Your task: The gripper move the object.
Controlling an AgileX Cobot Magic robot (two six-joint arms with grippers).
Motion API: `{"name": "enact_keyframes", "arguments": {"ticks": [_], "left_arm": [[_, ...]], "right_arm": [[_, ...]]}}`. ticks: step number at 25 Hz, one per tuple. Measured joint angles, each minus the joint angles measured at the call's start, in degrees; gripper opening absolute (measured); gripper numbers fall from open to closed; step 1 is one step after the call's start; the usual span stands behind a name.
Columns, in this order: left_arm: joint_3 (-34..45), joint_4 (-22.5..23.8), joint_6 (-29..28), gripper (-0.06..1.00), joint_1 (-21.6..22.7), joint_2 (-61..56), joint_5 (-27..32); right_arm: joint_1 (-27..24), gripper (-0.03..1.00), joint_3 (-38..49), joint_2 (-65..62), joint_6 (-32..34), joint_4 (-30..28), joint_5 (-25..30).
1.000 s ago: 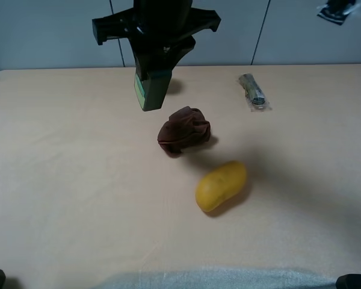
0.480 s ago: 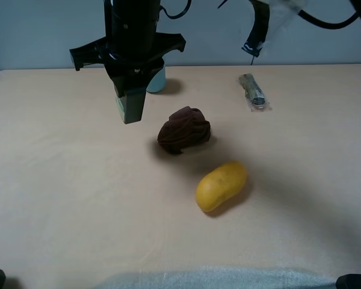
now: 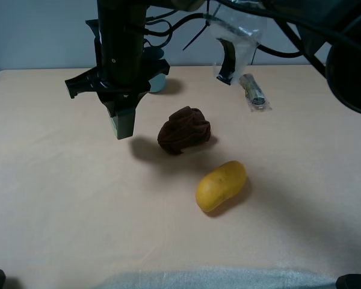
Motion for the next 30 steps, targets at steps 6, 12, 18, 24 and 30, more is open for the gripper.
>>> {"name": "enact_keyframes", "arguments": {"ticks": [6, 12, 18, 24, 30], "left_arm": [[0.00, 0.00, 0.00, 0.93, 0.00, 0.00, 0.00], [0.00, 0.00, 0.00, 0.93, 0.00, 0.00, 0.00], [0.00, 0.00, 0.00, 0.93, 0.00, 0.00, 0.00], [0.00, 0.00, 0.00, 0.93, 0.00, 0.00, 0.00], [0.00, 0.00, 0.00, 0.93, 0.00, 0.00, 0.00]], "right_arm": [[0.00, 0.30, 0.00, 2.62, 0.00, -0.69, -2.88], [0.00, 0.30, 0.00, 4.81, 0.00, -1.91, -4.74], [0.00, 0.30, 0.00, 6.13, 0.00, -2.40, -5.32], [0.00, 0.30, -0.07, 6.37, 0.00, -2.97, -5.56], [0.00, 0.30, -0.20, 6.43, 0.00, -3.55, -5.60]]}}
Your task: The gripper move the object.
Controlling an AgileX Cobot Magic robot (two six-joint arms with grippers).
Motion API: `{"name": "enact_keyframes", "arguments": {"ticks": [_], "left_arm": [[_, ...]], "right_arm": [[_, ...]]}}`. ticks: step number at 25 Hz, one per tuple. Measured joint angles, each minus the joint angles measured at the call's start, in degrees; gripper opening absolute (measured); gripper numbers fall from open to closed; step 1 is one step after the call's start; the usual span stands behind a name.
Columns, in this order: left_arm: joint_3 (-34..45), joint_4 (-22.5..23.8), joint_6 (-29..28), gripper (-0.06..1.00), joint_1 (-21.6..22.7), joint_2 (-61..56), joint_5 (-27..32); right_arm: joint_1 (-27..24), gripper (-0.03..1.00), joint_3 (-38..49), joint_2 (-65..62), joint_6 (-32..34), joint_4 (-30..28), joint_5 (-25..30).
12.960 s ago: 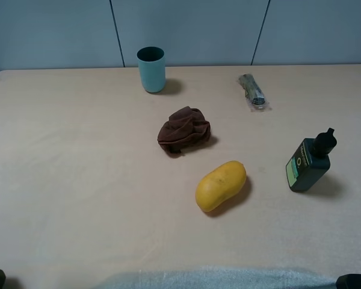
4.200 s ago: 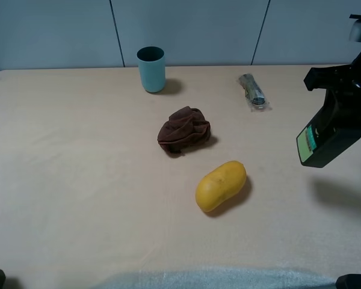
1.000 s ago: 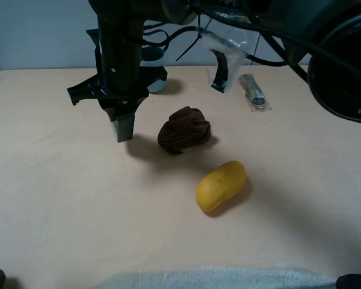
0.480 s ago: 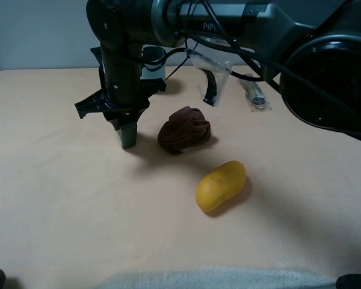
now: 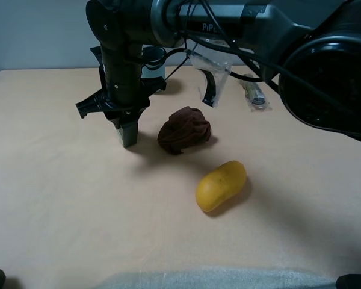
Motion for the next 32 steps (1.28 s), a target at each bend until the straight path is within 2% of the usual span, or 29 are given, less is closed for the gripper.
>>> {"name": "enact_keyframes", "arguments": {"ticks": [4, 7, 9, 12, 22, 32], "left_arm": [[0.00, 0.00, 0.00, 0.93, 0.00, 0.00, 0.00], [0.00, 0.00, 0.00, 0.93, 0.00, 0.00, 0.00], [0.00, 0.00, 0.00, 0.93, 0.00, 0.00, 0.00], [0.00, 0.00, 0.00, 0.93, 0.00, 0.00, 0.00], [0.00, 0.00, 0.00, 0.93, 0.00, 0.00, 0.00], [0.00, 0.00, 0.00, 0.93, 0.00, 0.00, 0.00]], "right_arm": [[0.00, 0.31, -0.06, 0.06, 0.00, 0.00, 0.00], [0.00, 0.45, -0.06, 0.06, 0.00, 0.00, -0.07], [0.00, 0.58, -0.06, 0.06, 0.00, 0.00, -0.33], [0.00, 0.67, -0.06, 0.06, 0.00, 0.54, -0.47], [0.00, 0.69, -0.06, -0.15, 0.00, 1.39, -1.66], [0.00, 0.69, -0.06, -3.66, -0.32, 1.99, -0.60]]}}
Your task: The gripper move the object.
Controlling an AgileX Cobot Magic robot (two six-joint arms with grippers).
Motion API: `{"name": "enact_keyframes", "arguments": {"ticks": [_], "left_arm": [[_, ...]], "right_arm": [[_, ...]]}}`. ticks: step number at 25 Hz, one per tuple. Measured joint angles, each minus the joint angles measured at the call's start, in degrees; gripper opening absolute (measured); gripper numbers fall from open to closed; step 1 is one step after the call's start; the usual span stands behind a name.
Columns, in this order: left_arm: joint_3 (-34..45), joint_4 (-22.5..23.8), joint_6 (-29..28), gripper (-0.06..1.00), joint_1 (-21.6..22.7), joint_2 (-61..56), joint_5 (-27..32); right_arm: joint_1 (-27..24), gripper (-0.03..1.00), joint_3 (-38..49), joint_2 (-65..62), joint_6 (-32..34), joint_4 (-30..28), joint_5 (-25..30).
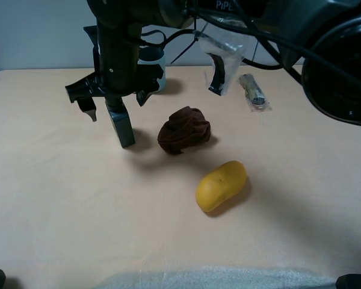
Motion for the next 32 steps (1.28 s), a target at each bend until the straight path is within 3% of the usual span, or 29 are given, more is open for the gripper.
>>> {"name": "enact_keyframes", "arguments": {"ticks": [18, 32], "left_arm": [[0.00, 0.00, 0.00, 0.93, 0.00, 0.00, 0.00], [0.00, 0.00, 0.00, 0.93, 0.00, 0.00, 0.00]], "right_arm": [[0.00, 0.69, 0.00, -11.92, -5.66, 2.01, 10.43], [0.00, 0.69, 0.07, -22.95, -10.74, 2.45, 11.31]]}}
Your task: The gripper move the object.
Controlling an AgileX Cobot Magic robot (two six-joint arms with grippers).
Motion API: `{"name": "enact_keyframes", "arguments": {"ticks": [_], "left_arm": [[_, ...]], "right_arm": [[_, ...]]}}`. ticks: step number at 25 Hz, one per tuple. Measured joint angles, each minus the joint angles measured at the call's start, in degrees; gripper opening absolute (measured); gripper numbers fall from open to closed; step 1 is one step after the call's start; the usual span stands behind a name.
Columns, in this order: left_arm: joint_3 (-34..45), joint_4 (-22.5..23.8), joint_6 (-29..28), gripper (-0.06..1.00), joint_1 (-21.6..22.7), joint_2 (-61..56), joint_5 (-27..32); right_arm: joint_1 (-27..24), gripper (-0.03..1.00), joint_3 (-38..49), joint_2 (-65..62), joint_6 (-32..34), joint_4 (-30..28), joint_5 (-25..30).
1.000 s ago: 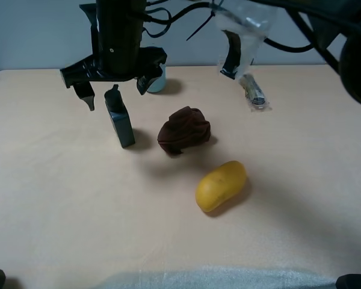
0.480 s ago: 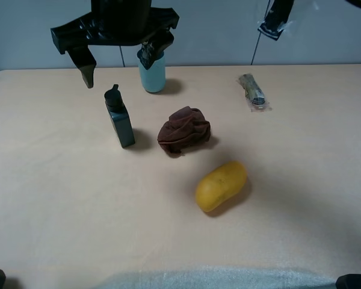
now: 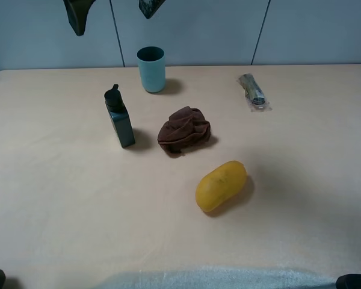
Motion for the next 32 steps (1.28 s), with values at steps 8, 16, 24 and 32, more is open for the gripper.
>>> {"name": "enact_keyframes", "arguments": {"ticks": [8, 16, 24, 32], "left_arm": [[0.00, 0.00, 0.00, 0.93, 0.00, 0.00, 0.00], [0.00, 0.00, 0.00, 0.93, 0.00, 0.00, 0.00], [0.00, 0.00, 0.00, 0.93, 0.00, 0.00, 0.00], [0.00, 0.00, 0.00, 0.93, 0.00, 0.00, 0.00]], "right_arm": [[0.00, 0.69, 4.08, -7.38, -1.18, 0.00, 0.11], [0.00, 0.69, 12.02, -13.80, -1.76, -0.11, 0.05], [0.00, 0.69, 22.03, -19.74, -1.82, -1.21, 0.00], [0.00, 0.69, 30.30, -26.93, -1.95, -2.23, 0.00]]}}
